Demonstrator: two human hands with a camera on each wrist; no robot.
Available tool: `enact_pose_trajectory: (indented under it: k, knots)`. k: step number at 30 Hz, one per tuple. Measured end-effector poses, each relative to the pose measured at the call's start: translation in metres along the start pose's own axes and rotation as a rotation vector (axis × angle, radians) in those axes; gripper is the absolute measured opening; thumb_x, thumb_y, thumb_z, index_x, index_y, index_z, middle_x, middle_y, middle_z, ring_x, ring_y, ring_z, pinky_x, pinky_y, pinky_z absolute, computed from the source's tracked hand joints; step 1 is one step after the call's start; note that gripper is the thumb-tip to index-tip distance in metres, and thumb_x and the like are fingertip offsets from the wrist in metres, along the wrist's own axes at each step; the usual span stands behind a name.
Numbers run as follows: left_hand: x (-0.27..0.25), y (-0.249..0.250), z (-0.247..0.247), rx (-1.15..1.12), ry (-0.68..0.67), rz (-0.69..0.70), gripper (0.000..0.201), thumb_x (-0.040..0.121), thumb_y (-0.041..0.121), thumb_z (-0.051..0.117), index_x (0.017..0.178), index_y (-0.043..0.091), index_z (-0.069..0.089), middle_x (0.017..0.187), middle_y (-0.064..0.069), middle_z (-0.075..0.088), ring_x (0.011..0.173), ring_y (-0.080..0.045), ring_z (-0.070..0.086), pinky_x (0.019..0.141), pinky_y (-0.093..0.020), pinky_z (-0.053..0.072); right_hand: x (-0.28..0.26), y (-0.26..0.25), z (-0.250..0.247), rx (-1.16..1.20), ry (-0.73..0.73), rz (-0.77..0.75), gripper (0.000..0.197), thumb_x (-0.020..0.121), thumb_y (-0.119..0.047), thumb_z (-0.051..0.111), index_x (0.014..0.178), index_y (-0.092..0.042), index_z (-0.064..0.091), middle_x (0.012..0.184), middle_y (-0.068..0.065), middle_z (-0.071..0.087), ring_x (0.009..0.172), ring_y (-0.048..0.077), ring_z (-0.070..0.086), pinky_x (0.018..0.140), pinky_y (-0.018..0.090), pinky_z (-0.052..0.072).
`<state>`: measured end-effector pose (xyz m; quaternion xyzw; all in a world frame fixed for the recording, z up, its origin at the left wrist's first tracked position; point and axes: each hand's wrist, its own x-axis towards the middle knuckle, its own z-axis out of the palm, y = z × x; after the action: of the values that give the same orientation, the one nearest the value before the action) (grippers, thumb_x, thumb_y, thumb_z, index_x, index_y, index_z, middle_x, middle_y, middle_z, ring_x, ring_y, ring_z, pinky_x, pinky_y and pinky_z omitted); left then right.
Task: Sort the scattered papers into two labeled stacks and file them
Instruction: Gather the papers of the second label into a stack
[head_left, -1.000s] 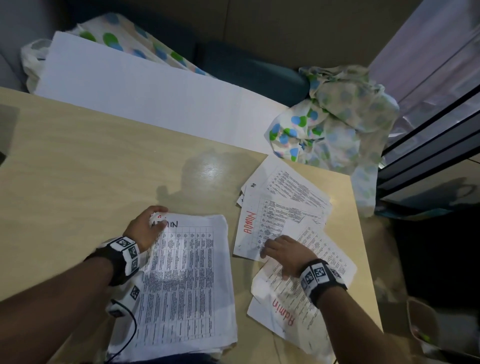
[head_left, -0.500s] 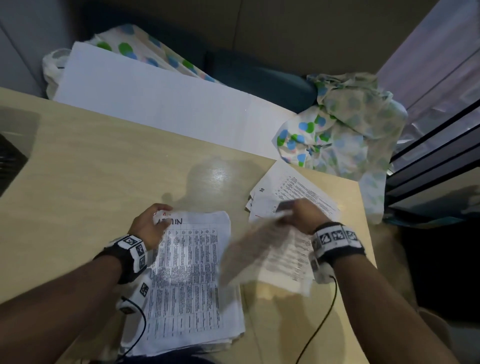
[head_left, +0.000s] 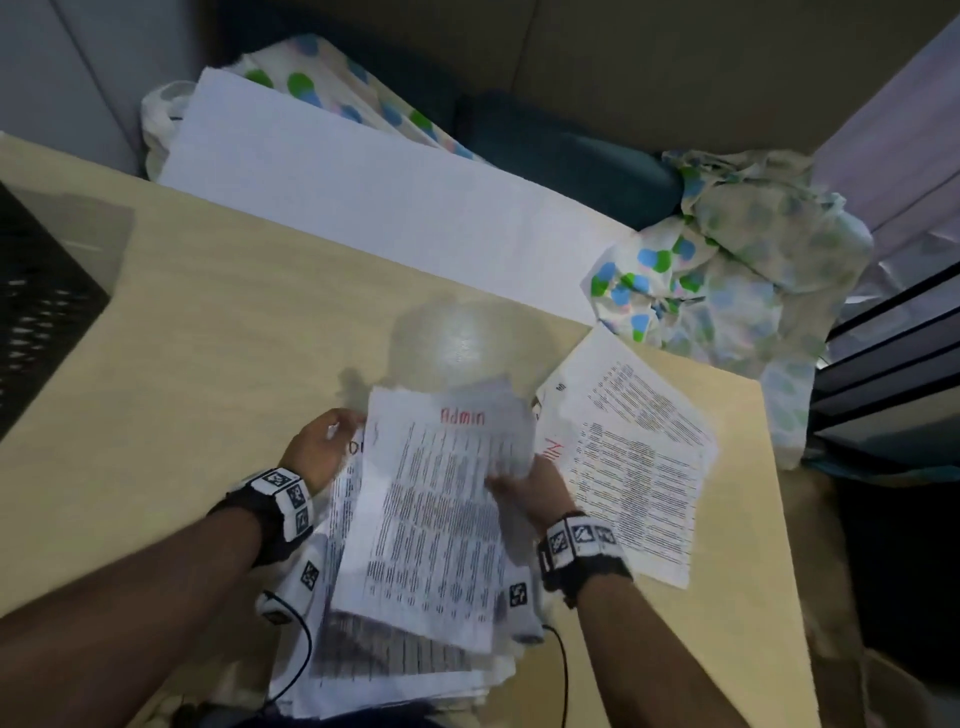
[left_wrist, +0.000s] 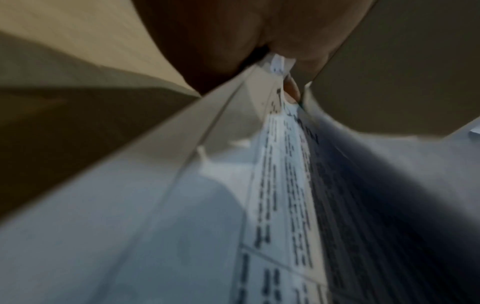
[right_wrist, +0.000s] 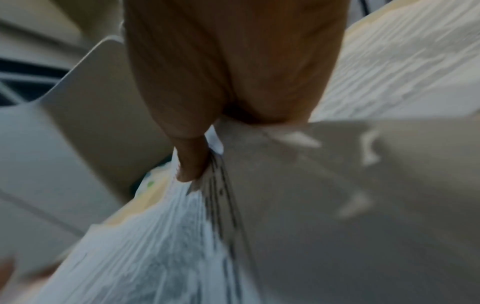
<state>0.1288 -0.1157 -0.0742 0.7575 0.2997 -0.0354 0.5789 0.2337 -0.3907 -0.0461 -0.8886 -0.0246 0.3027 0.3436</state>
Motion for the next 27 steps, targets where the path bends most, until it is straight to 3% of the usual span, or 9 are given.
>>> enact_pose_trajectory:
  k: [4,7,9,12,15,18,21,24,27]
  knots:
    - [-0.005,0.011,0.003,-0.101,-0.013,0.08,0.034,0.088,0.023,0.065,0.112,0.042,0.053,0.12,0.002,0.06,0.112,-0.019,0.056,0.096,-0.033,0.042,0.002,-0.002,0.018,-0.158,-0.201,-0.129,0.058,0.074,-0.067,0.058,0.101,-0.018,0.071,0.098,0.003,0.074,0.09,0.02,0.069,0.085,0.045,0.056]
    - [-0.003,0.014,0.008,-0.103,-0.004,0.071,0.039,0.086,-0.004,0.058,0.109,0.027,0.057,0.115,-0.005,0.062,0.107,-0.022,0.057,0.088,-0.024,0.042,0.009,-0.018,0.007,-0.069,-0.034,-0.187,0.068,0.08,-0.049,0.068,0.134,-0.015,0.045,0.133,0.007,0.054,0.118,0.022,0.055,0.101,0.041,0.046]
    - [-0.002,0.017,0.013,-0.117,-0.033,0.081,0.047,0.083,-0.013,0.053,0.106,0.028,0.058,0.117,-0.007,0.061,0.094,-0.013,0.058,0.076,-0.01,0.045,0.016,-0.027,0.002,-0.064,0.071,-0.217,0.086,0.079,-0.036,0.074,0.145,-0.015,0.023,0.147,0.008,0.033,0.132,0.022,0.039,0.106,0.035,0.037]
    - [0.002,0.019,0.015,-0.059,-0.082,0.12,0.06,0.077,-0.008,0.05,0.094,0.049,0.061,0.109,0.011,0.065,0.077,-0.006,0.055,0.063,-0.007,0.041,0.03,-0.032,0.002,-0.291,0.027,-0.336,0.09,0.079,-0.035,0.074,0.148,-0.027,0.018,0.151,0.004,0.02,0.131,0.025,0.038,0.106,0.04,0.039]
    - [0.001,0.026,0.016,-0.054,-0.11,0.138,0.037,0.07,0.012,0.053,0.083,0.046,0.063,0.091,0.026,0.067,0.08,0.002,0.059,0.072,-0.013,0.042,0.037,-0.033,0.006,-0.457,-0.035,-0.324,0.069,0.078,-0.04,0.073,0.138,-0.031,0.039,0.143,0.0,0.029,0.124,0.031,0.047,0.1,0.049,0.047]
    - [-0.001,0.027,0.019,-0.054,-0.115,0.157,0.022,0.077,0.018,0.064,0.079,0.04,0.064,0.087,0.026,0.068,0.082,0.009,0.06,0.076,-0.009,0.041,0.034,-0.034,0.012,-0.45,0.0,-0.328,0.047,0.081,-0.038,0.07,0.12,-0.016,0.058,0.131,0.003,0.039,0.114,0.024,0.049,0.101,0.035,0.046]
    - [0.001,0.019,0.021,-0.035,-0.09,0.123,0.015,0.076,0.02,0.072,0.083,0.03,0.064,0.086,0.015,0.07,0.08,0.001,0.062,0.076,-0.02,0.045,0.028,-0.035,0.015,-0.435,-0.025,-0.393,0.04,0.088,-0.035,0.064,0.119,-0.009,0.061,0.126,0.005,0.046,0.108,0.016,0.049,0.101,0.03,0.045]
    - [0.003,0.017,0.023,0.028,-0.087,0.078,0.022,0.073,0.018,0.076,0.083,0.031,0.061,0.093,0.009,0.068,0.086,-0.016,0.063,0.078,-0.027,0.048,0.028,-0.027,0.016,-0.493,-0.044,-0.452,0.058,0.084,-0.044,0.064,0.135,-0.021,0.049,0.139,0.003,0.043,0.122,0.02,0.044,0.105,0.04,0.041]
    - [0.004,0.021,0.028,0.086,-0.091,0.067,0.022,0.076,0.015,0.075,0.082,0.029,0.059,0.092,0.012,0.065,0.085,-0.012,0.06,0.068,-0.017,0.042,0.026,-0.022,0.02,-0.626,-0.128,-0.457,0.067,0.082,-0.043,0.065,0.141,-0.034,0.036,0.145,-0.002,0.04,0.129,0.022,0.037,0.107,0.043,0.035]
